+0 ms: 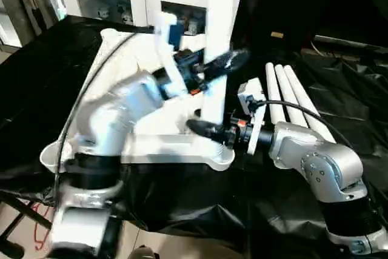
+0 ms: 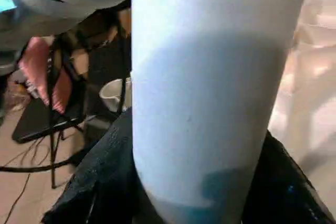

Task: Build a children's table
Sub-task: Pick table leg

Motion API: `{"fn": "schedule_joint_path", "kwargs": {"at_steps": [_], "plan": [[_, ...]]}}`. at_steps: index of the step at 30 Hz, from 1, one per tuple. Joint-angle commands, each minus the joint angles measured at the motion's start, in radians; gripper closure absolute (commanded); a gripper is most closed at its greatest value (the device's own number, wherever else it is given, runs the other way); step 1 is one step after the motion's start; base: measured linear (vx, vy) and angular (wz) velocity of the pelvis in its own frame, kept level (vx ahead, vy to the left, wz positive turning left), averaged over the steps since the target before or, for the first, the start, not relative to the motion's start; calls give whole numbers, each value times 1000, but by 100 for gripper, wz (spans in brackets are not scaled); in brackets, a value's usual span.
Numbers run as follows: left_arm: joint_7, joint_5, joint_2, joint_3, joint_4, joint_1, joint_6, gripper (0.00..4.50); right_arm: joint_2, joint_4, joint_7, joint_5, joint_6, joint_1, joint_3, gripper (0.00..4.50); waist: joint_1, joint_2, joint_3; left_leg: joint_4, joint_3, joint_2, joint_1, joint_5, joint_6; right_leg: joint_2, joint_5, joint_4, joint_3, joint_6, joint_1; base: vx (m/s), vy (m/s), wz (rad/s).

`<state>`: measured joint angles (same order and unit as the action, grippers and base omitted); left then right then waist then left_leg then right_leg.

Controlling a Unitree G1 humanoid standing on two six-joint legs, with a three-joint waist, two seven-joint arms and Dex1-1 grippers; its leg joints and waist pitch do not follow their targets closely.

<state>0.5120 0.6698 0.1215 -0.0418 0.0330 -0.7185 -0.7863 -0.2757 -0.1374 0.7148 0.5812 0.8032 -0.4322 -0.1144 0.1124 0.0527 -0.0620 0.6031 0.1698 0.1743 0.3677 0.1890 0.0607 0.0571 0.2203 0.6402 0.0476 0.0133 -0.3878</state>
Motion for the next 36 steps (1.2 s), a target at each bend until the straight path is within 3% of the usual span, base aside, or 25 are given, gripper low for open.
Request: {"fn": "schedule_joint_path", "kwargs": {"at_steps": [1,3,10,12,14,18,25,36], "plan": [[-66,-38,-9,-8,-30,-13,-3,193,7,-27,3,-3,-32,-11,3,255,0,-6,70,-65,-16,47,-6,58,24,80,-8,-70,-51,184,61,0,0,0],[-67,-43,-15,-9,-35,-16,7,234,9,-22,1,-7,-36,-14,2,255,-1,-4,70,-65,-16,46,-6,59,19,80,-2,-71,-51,183,61,0,0,0],[-46,-27,-17,-17,-35,-34,20,263,2,-9,4,-29,-55,-22,-12,255,0,-5,69,-65,-15,48,-9,74,18,81,27,-74,-51,180,58,0,0,0],[-28,-27,-9,-2,-27,-36,24,264,2,-6,2,-33,-58,-23,-14,199,0,-5,68,-66,-15,48,-9,75,17,81,31,-74,-51,179,57,0,0,0],[7,-49,10,40,-15,-33,32,265,6,9,-4,-5,-21,-35,13,185,-1,-5,69,-66,-16,49,-9,74,14,80,28,-73,-51,178,56,0,0,0],[47,-63,25,79,-2,-28,40,265,-28,20,11,-19,-15,-54,17,139,-1,-4,69,-66,-16,49,-10,65,15,80,19,-72,-51,173,57,0,0,0],[73,-86,40,108,-5,-30,56,265,-106,17,70,-33,26,-53,-21,137,2,-2,69,-63,-14,47,-7,57,8,81,5,-72,-52,178,61,0,0,0],[103,-68,39,114,14,-24,46,265,-85,27,49,-46,28,-45,-49,137,0,-9,70,-64,-15,50,-9,68,14,81,9,-70,-51,199,58,0,0,0]]}}
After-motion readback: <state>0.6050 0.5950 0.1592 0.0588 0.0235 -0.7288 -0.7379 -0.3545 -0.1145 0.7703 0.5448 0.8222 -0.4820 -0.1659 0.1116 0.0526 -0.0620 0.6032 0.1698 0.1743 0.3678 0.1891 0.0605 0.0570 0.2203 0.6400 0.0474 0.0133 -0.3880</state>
